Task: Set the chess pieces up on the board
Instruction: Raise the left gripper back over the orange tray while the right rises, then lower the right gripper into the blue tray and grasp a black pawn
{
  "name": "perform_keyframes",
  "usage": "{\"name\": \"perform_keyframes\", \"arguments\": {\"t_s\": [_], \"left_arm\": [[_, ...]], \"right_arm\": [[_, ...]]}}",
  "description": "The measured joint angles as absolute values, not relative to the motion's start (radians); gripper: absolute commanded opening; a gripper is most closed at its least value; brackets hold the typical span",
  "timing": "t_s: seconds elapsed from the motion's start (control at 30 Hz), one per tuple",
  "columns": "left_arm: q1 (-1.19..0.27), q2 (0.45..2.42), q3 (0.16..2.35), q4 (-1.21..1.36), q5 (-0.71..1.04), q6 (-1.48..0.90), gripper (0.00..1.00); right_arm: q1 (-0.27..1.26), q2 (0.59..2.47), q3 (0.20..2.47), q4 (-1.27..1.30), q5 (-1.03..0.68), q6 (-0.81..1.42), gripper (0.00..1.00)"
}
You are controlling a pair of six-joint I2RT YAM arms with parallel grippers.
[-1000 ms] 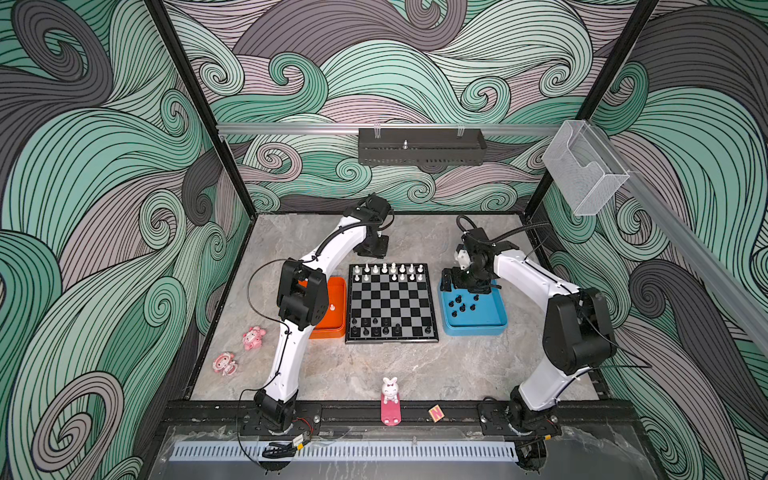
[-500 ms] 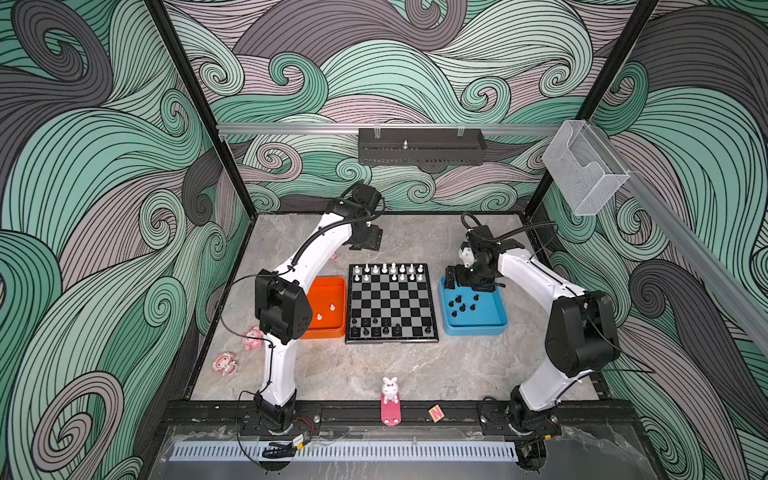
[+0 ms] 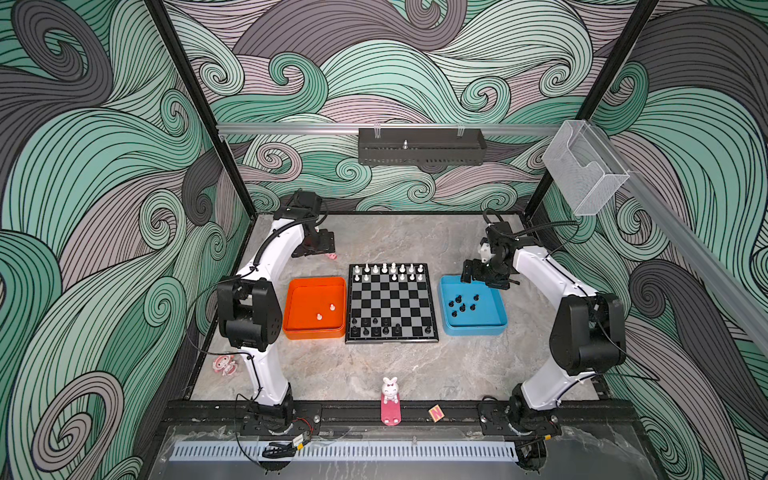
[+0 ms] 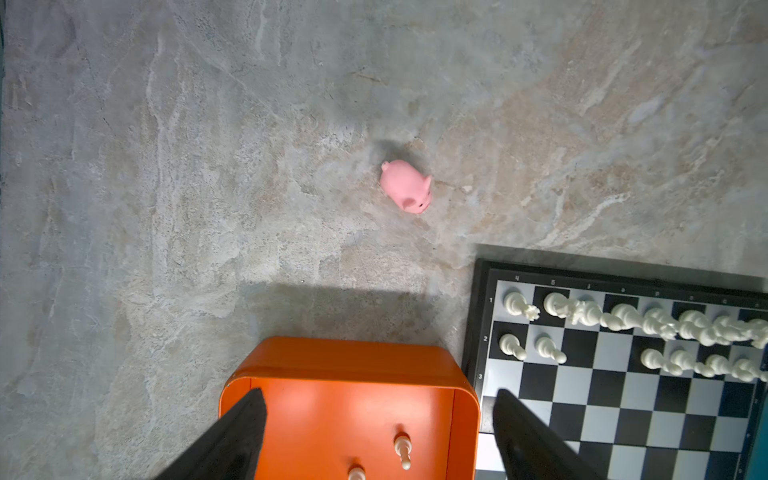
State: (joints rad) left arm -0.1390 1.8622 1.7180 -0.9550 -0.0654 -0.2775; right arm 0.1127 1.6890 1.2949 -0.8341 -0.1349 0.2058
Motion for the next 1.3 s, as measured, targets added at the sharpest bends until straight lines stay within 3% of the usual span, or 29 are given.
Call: {"name": "perform_keyframes", "arguments": {"t_s": [0.3,0.77,1.3], "left_arm": [[-0.096,1.862,1.699,-0.935,-0.023,-0.279,0.90],[-0.085,1.862,1.689,-0.920,0.013,-0.282,0.93],[-0.079,1.863,1.688,-0.919,0.039,-0.289,0.93]], "right_arm": [[0.165,1.771,1.280,-0.821,-0.134,0.220,0.76],[0.204,1.871,1.281,-0.811,-0.131,0.245,0.45],[0.221,1.895,1.283,-0.809,-0.129,0.243,0.25]]}}
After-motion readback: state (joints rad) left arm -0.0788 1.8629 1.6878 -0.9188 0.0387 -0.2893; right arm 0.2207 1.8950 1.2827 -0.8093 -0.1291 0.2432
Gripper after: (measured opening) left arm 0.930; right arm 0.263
